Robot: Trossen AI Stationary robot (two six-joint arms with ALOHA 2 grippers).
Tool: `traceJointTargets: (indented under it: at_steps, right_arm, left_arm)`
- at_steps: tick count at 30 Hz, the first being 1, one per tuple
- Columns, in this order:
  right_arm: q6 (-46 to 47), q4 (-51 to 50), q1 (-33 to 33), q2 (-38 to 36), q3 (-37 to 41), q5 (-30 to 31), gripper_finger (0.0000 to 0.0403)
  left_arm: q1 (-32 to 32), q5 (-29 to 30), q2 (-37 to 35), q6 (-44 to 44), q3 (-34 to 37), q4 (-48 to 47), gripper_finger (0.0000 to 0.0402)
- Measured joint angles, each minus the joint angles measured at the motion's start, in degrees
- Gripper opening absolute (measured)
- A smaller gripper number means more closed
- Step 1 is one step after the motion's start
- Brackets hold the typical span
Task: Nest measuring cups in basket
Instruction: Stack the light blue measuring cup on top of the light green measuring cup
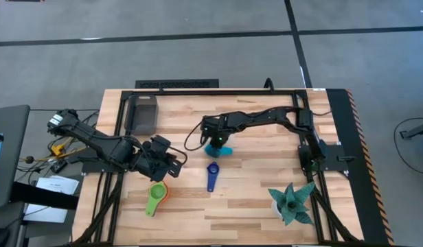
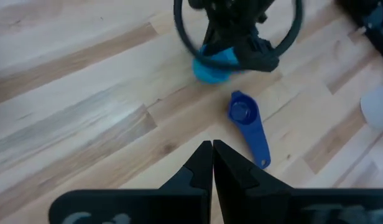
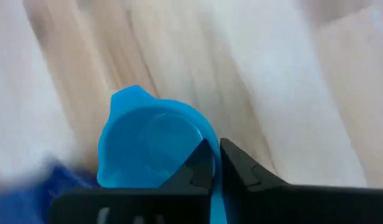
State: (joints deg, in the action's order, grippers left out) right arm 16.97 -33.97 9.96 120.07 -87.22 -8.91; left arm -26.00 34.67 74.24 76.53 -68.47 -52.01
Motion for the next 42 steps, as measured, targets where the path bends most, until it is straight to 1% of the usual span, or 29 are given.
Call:
traceJointTargets:
  at_steps: [2, 4, 9, 13, 17, 19, 22, 25, 28, 30, 38, 42]
  right_arm:
    - [7.67, 3.83, -0.35, -0.61, -0.15, 0.0, 0.0044]
    - [13.24, 5.24, -0.97, -2.2, -0.01, -0.02, 0.0044]
    - [26.73, 15.93, -2.17, -6.29, -0.09, 0.59, 0.0021]
    - [36.71, 23.99, -3.47, -9.4, -0.19, 7.05, 0.0019]
    - [45.12, 27.84, -5.12, -10.4, -0.22, 12.1, 0.0032]
    - [48.51, 28.8, -5.96, -10.41, -0.13, 13.8, 0.0032]
    - [52.85, 30.62, -7.26, -10.29, -0.13, 15.99, 0.0024]
    - [56.34, 30.96, -8.4, -10.15, -0.13, 18.48, 0.002]
    - [57.0, 31.69, -9.05, -10.12, -0.13, 20.49, 0.0025]
    - [57.0, 31.86, -9.02, -10.12, -0.13, 20.91, 0.003]
    - [57.19, 33.2, -8.96, -10.12, -0.13, 21.97, 0.002]
    - [57.11, 34.23, -9.22, -10.09, -0.13, 22.56, 0.0028]
  left_arm:
    - [-0.55, 1.34, 0.0, 1.19, 0.0, -0.17, 0.0]
    - [-1.4, 3.1, 0.0, 2.51, 0.0, -0.6, 0.0]
    - [-4.58, 8.78, -0.02, 7.33, 0.99, -2.23, 0.0004]
    - [-7.55, 14.39, 0.0, 12.11, 3.45, -2.02, 0.0029]
    - [-9.12, 18.69, 0.02, 13.14, 6.76, 0.35, 0.0074]
    - [-9.27, 20.78, 0.0, 10.59, 8.34, 2.75, 0.0099]
    - [-8.88, 24.31, 0.02, 3.91, 9.39, 6.5, 0.0129]
    - [-7.61, 23.91, 0.02, -4.62, 9.68, 10.58, 0.0143]
    - [-6.3, 21.8, 0.02, -11.0, 9.68, 14.22, 0.0143]
    - [-5.42, 20.78, 0.02, -12.84, 9.68, 14.89, 0.0138]
    - [-1.16, 19.1, 0.02, -12.39, 9.68, 16.18, 0.0098]
    - [-0.01, 18.1, 0.02, -12.37, 9.68, 17.22, 0.007]
